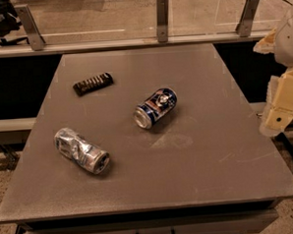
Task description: Pick pepsi can
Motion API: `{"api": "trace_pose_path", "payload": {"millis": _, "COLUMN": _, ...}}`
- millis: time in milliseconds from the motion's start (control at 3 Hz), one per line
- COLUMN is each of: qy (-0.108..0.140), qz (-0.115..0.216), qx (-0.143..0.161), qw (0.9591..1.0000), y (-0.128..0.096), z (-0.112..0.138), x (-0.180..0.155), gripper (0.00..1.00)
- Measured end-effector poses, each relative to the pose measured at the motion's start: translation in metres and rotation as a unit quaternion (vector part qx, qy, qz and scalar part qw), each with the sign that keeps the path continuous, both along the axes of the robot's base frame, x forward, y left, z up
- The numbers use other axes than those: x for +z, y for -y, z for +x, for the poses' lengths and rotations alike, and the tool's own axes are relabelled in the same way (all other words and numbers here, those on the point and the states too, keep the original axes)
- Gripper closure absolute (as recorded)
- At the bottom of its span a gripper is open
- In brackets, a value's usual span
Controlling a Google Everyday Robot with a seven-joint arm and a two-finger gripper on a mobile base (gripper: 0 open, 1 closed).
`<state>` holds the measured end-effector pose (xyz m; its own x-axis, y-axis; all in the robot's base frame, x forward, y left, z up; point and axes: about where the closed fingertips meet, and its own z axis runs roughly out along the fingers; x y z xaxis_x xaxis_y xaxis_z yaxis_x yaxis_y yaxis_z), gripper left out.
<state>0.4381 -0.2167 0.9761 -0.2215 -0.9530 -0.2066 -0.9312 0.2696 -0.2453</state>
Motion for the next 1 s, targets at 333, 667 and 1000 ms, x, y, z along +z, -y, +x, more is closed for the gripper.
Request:
{"api": "trace_pose_path", "payload": {"millis": 333, "qy": 0.0, "qz": 0.0, "qx": 0.0, "qw": 1.0, "y": 0.0, "z": 0.0, "x": 0.0, "gripper": 0.0}}
{"api": "trace_pose_path", "payload": {"millis": 667, "qy": 0.0, "qz": 0.012, "qx": 0.053, "qw": 0.9985, "y": -0.023, "z": 0.015, "x": -0.008, "gripper": 0.0}}
{"api": "trace_pose_path", "payload": {"millis": 1000, "qy": 0.014, "qz": 0.027, "qx": 0.152, "qw": 0.988, "y": -0.067, "z": 0.036, "x": -0.024, "gripper": 0.0}}
